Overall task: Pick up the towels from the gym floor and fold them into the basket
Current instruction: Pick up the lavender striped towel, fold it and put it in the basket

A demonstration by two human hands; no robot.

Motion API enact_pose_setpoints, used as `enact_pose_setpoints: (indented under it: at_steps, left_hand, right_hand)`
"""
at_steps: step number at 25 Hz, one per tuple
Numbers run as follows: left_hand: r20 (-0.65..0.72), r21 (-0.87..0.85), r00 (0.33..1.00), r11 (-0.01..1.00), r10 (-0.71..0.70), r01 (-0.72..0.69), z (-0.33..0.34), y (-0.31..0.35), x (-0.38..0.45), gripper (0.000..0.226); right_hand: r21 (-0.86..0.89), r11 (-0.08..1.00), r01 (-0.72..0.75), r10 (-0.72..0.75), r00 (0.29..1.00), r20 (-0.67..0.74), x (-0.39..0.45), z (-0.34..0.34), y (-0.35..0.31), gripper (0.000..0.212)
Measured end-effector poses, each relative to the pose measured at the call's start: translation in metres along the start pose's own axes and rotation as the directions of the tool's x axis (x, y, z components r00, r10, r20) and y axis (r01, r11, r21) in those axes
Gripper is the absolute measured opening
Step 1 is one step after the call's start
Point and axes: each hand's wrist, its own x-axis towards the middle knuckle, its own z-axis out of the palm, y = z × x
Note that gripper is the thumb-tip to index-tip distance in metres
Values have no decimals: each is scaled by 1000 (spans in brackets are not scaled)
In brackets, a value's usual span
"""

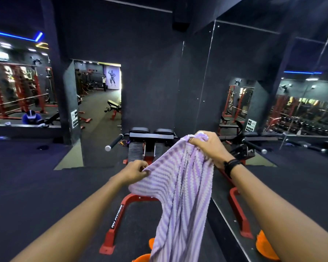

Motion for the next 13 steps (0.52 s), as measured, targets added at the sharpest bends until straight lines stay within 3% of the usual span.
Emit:
enact_pose_setpoints:
  at_steps: [2, 3, 4, 6, 8, 10, 12, 13]
  left_hand:
    - [43, -67, 998, 996, -49, 51, 7, -15, -2, 39]
    - [42, -212, 996, 973, -83, 90, 10, -15, -5, 43]
    - [23, -433, 989, 890, -148, 143, 10, -7, -11, 47]
    - [21, -769, 970, 616, -242, 171, 7, 14, -11, 54]
    - [83, -886, 958, 419, -275, 197, 2, 42, -4, 51]
    - [148, -952, 957, 227, -250, 206, 0, 64, 2, 35]
    - [202, -976, 954, 40, -222, 215, 0, 76, 6, 26]
    - [213, -976, 953, 5, -215, 219, 3, 79, 8, 24]
  right_hand:
    - [111, 993, -35, 43, 997, -71, 1, -3, 1, 26]
    - [137, 990, -44, 61, 991, -120, 2, -4, 3, 25]
    - [128, 990, -55, 78, 981, -180, 3, -5, 4, 26]
    - [74, 983, -170, 183, 952, -244, 6, -3, 10, 38]
    - [162, 919, -359, 383, 911, -154, 9, 5, 14, 57]
    - [243, 857, -455, 487, 869, -90, 16, 13, 32, 58]
    - [218, 881, -420, 442, 895, -64, 32, 18, 71, 44]
    - [208, 892, -402, 422, 904, -62, 33, 21, 75, 30]
